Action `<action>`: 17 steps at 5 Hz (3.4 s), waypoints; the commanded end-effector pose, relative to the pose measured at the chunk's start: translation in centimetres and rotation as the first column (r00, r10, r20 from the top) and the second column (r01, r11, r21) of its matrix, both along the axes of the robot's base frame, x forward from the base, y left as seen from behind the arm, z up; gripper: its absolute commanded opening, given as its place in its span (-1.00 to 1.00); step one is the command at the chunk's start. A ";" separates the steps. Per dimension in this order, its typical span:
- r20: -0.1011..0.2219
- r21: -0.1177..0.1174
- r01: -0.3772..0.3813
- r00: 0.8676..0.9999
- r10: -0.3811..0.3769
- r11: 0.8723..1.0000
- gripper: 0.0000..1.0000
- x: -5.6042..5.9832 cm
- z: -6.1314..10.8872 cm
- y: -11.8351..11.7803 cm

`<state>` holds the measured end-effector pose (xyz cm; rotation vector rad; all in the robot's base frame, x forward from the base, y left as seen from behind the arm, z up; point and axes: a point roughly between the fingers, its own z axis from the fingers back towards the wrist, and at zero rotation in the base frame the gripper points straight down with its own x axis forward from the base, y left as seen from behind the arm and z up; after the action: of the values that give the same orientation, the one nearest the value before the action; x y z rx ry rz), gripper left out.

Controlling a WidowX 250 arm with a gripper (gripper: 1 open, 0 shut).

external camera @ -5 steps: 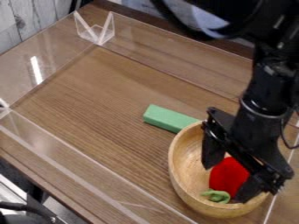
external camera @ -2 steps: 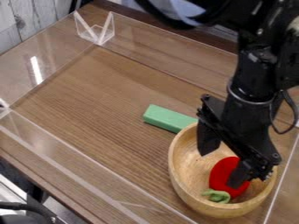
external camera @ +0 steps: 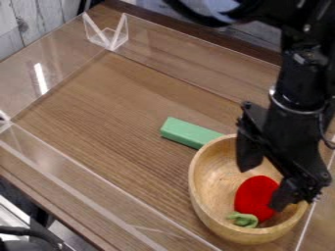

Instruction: Move the red fruit to the left

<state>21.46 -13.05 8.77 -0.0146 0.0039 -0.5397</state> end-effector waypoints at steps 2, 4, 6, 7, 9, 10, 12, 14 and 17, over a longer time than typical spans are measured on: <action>0.007 -0.039 0.059 0.998 -0.059 0.997 1.00 0.1 0.4 -0.7; -0.014 -0.058 0.002 1.000 -0.002 0.998 1.00 0.1 -0.6 -0.7; -0.025 -0.063 -0.050 0.998 0.049 0.997 -1.00 -0.3 -1.3 -1.5; 0.038 -0.060 -0.075 0.996 0.077 0.995 -1.00 0.0 0.2 -0.9; 0.201 -0.069 -0.184 0.960 0.194 0.981 -1.00 1.0 6.0 2.5; 0.183 -0.067 -0.176 0.965 0.185 0.982 1.00 0.5 4.8 2.4; 0.159 -0.068 -0.036 0.986 0.046 0.997 1.00 -0.2 1.4 1.3; 0.130 -0.069 0.075 0.989 -0.066 0.995 -1.00 -0.1 -0.6 2.2; 0.224 -0.025 0.173 0.961 -0.163 0.985 -1.00 1.7 4.0 4.0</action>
<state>22.16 -8.72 11.24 0.0002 -0.1661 -0.7077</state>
